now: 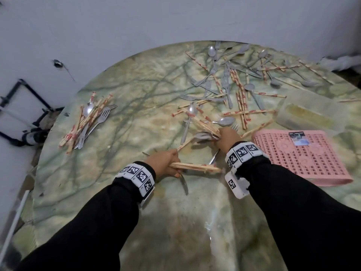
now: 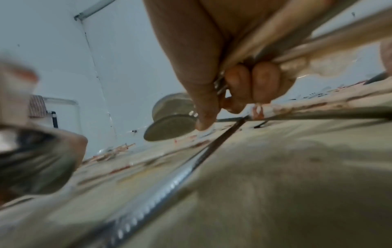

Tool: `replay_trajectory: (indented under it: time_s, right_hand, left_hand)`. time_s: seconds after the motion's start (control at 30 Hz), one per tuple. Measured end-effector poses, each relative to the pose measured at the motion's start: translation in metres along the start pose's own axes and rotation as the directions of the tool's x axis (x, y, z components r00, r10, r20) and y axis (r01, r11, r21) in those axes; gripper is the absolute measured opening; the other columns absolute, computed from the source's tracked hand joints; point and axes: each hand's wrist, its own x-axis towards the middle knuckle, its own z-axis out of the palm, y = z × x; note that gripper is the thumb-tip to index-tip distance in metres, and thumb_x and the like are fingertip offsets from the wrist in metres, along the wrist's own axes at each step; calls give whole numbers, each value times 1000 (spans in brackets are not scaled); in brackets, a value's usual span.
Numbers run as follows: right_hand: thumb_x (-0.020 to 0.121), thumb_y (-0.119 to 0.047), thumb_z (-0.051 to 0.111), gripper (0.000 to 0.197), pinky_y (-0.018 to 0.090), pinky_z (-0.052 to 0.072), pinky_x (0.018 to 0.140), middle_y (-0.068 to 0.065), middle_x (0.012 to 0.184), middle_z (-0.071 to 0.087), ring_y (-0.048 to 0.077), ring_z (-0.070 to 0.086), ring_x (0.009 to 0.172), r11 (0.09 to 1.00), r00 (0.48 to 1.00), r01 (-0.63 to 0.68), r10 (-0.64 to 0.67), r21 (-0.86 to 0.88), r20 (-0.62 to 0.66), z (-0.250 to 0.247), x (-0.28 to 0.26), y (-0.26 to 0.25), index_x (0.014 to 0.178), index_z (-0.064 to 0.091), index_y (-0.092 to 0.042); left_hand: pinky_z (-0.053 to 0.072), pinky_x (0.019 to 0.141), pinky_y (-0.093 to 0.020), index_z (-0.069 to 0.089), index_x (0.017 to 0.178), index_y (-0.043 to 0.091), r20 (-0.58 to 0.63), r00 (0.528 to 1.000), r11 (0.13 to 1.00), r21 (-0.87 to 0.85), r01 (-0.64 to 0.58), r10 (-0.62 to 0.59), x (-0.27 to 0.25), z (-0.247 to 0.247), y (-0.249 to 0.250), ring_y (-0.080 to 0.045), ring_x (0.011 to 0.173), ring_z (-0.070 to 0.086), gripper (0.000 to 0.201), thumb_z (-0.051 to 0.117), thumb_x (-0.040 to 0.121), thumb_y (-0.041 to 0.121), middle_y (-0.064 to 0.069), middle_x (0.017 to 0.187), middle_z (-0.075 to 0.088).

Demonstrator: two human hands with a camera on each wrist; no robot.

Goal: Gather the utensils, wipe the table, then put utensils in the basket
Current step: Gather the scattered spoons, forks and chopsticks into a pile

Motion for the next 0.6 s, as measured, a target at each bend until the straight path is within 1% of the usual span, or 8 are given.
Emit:
replay_trajectory:
  time_s: [0.07,0.13,0.27,0.33,0.4,0.43,0.5,0.6]
  right_hand:
    - [83,-14,67,26,33,47,84,17,102,68,30,63,99,987,996,28,-14,155,-87,-8,0,-2,105,65,-1]
    - [81,-13,70,26,28,49,74,11,88,68,26,63,88,946,986,58,-4,320,-168,-19,-2,-6,101,66,2]
    - [87,-3,61,9,16,43,58,-11,74,66,1,58,64,686,959,212,-9,696,-283,-41,-11,-14,93,66,-5]
    - [94,-8,51,13,17,42,55,-8,77,64,-3,55,58,599,944,248,27,761,-329,-46,-16,-16,102,59,-11]
    - [98,-13,43,8,11,43,56,-2,73,58,-6,55,52,551,935,246,82,797,-346,-49,-23,-17,99,49,-18]
    - [98,-13,42,7,7,43,55,-1,70,56,-6,55,51,534,929,238,118,811,-351,-48,-25,-14,98,47,-18]
    - [98,-14,42,3,10,43,49,-1,66,50,-2,52,47,508,921,169,224,845,-319,-42,-33,-9,100,45,-15]
    - [93,-20,52,17,25,46,55,2,76,55,13,56,61,560,911,-64,370,826,-180,-15,-44,3,106,49,-9]
  left_hand:
    - [42,74,-25,67,83,19,-111,993,989,-145,11,-28,-1,-3,3,-14,80,56,13,75,73,21,13,90,51]
    - [44,79,-25,68,86,16,-172,985,967,-253,-29,-16,0,-8,7,-14,82,57,14,74,75,18,13,89,52]
    - [40,64,-11,65,81,19,-313,950,906,-406,-116,-18,-1,-23,21,0,65,53,7,68,81,13,6,73,57]
    - [42,66,-14,63,82,19,-401,912,865,-484,-131,-87,-1,-25,24,-6,66,56,8,62,86,12,4,73,60]
    - [45,66,-22,61,87,17,-482,863,821,-548,-162,-151,3,-27,24,-5,61,56,8,57,89,10,3,71,59]
    - [45,62,-22,58,92,16,-507,841,802,-574,-166,-189,6,-27,25,-1,55,53,7,54,91,10,4,69,56]
    - [43,56,-24,53,98,14,-519,814,793,-596,-125,-262,15,-27,29,-5,56,52,5,50,94,13,4,70,52]
    - [39,68,-25,56,105,7,-479,814,850,-526,34,-329,34,-24,33,-19,78,53,20,56,91,20,-3,87,58]
